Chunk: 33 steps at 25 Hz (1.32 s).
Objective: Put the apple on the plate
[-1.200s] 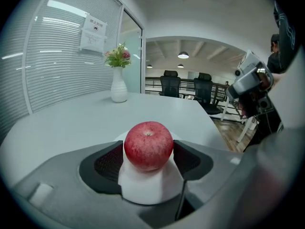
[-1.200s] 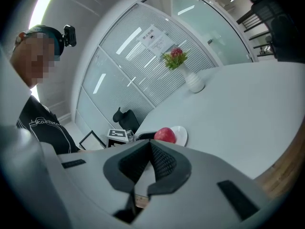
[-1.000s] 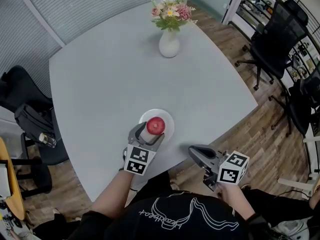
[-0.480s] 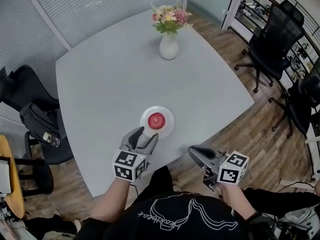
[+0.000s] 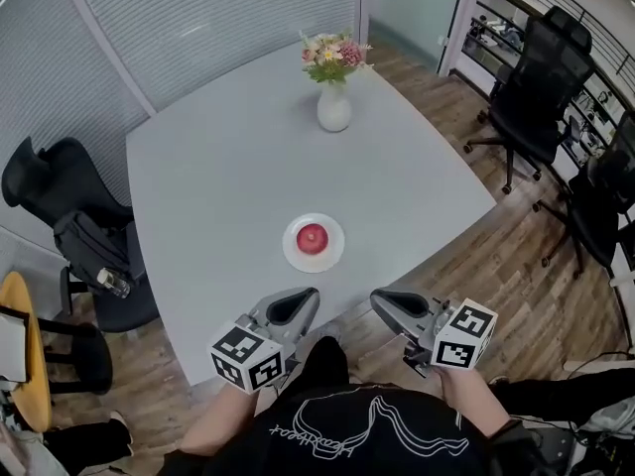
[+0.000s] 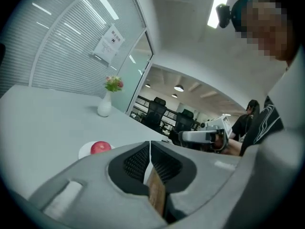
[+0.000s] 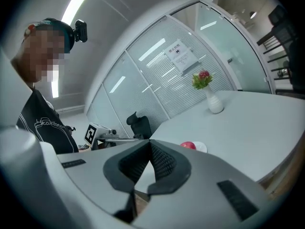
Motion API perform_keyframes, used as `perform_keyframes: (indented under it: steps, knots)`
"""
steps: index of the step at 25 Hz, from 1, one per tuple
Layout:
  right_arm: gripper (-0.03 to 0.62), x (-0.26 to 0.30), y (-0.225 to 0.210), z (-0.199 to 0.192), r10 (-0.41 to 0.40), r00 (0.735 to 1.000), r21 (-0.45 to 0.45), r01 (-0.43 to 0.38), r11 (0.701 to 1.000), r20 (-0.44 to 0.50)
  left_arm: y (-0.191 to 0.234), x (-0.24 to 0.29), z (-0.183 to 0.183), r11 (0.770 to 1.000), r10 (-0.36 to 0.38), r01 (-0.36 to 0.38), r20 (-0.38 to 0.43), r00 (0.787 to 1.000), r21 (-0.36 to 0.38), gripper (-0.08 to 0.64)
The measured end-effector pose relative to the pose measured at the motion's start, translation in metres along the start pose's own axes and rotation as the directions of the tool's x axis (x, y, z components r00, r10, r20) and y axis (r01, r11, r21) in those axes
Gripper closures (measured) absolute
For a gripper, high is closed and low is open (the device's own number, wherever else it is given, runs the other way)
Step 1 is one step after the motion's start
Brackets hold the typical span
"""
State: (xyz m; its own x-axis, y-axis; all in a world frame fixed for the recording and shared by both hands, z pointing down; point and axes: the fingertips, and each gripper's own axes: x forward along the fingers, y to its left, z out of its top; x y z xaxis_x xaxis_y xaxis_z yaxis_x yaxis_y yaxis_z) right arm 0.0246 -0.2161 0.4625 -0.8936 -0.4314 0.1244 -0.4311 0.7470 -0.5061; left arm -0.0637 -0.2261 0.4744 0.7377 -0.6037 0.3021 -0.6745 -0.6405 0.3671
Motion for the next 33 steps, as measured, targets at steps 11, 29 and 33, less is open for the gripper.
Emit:
perform_keyframes:
  steps: [11,29,33]
  knots:
    - [0.584,-0.02,0.044,0.01,0.022,1.0,-0.114,-0.02,0.993,0.018,-0.067,-0.028,0.016,0.995,-0.051,0.048,0.036,0.998,0.086,0.54]
    - [0.584,-0.043,0.074,0.01,0.031,0.999,-0.179,-0.032,0.983,-0.004,-0.102,-0.04,0.027,0.989,-0.047,0.039,0.048,0.998,0.145,0.54]
    - [0.584,-0.051,0.08,0.007,0.023,1.0,-0.185,-0.022,0.982,0.004,-0.112,-0.041,0.022,0.985,-0.058,0.05,0.04,0.998,0.165,0.54]
